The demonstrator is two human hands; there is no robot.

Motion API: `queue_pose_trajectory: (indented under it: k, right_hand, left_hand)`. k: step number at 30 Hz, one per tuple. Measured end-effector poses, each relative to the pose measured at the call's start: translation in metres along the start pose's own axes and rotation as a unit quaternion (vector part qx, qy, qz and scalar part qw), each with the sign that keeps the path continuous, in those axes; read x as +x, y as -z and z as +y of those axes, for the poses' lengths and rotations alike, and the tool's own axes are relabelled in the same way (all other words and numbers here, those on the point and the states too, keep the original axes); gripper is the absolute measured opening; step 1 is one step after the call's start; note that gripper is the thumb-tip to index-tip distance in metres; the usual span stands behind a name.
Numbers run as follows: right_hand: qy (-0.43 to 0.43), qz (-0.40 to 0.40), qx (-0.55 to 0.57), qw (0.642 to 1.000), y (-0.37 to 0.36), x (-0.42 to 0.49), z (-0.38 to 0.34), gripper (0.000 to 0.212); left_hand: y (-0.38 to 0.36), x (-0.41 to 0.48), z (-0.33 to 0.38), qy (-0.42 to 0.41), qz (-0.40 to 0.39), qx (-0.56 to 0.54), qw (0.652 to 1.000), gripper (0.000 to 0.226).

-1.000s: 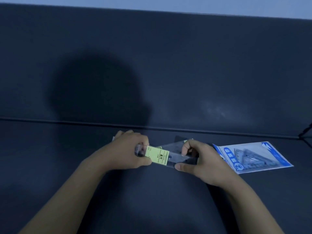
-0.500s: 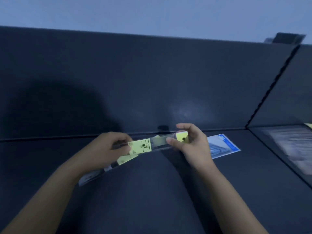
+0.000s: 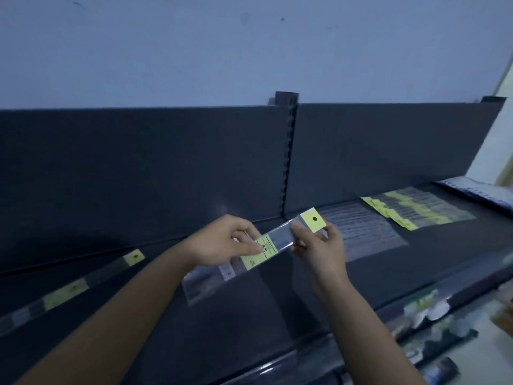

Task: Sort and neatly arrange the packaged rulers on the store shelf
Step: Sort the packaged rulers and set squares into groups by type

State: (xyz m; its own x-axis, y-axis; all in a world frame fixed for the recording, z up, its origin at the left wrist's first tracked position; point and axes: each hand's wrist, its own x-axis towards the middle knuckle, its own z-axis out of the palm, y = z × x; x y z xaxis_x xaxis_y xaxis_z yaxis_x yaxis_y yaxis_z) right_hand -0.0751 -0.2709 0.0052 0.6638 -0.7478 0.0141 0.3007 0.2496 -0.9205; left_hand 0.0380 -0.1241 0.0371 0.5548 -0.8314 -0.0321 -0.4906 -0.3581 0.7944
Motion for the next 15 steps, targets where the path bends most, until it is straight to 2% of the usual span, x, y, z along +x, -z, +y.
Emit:
queue_pose_trajectory:
  k: [3, 6, 8, 10, 15]
  right_hand:
    - [-0.018, -0.032, 0.002, 0.999, 0.061, 0.019, -0.023, 0.032]
    - [-0.044, -0.107, -0.071, 0.991, 0.129, 0.036, -0.043, 0.021]
    - [-0.059, -0.142, -0.113, 0.982, 0.172, 0.048, -0.054, 0.025]
    - [-0.053, -0.17, -0.172, 0.969, 0.21, 0.06, -0.067, 0.03]
    - [-0.011, -0.198, -0.195, 0.96, 0.283, 0.096, -0.107, 0.009]
  left_hand:
    - [-0.056, 0.037, 0.045, -0.033, 0.04, -0.049, 0.997, 0.014]
    - [-0.115, 0.077, 0.09, -0.039, 0.106, -0.118, 0.986, 0.016]
    - [-0.15, 0.104, 0.118, -0.039, 0.149, -0.168, 0.974, 0.015]
    - [-0.18, 0.129, 0.142, -0.035, 0.183, -0.229, 0.955, 0.015]
    - [-0.236, 0.183, 0.188, -0.006, 0.222, -0.339, 0.914, 0.013]
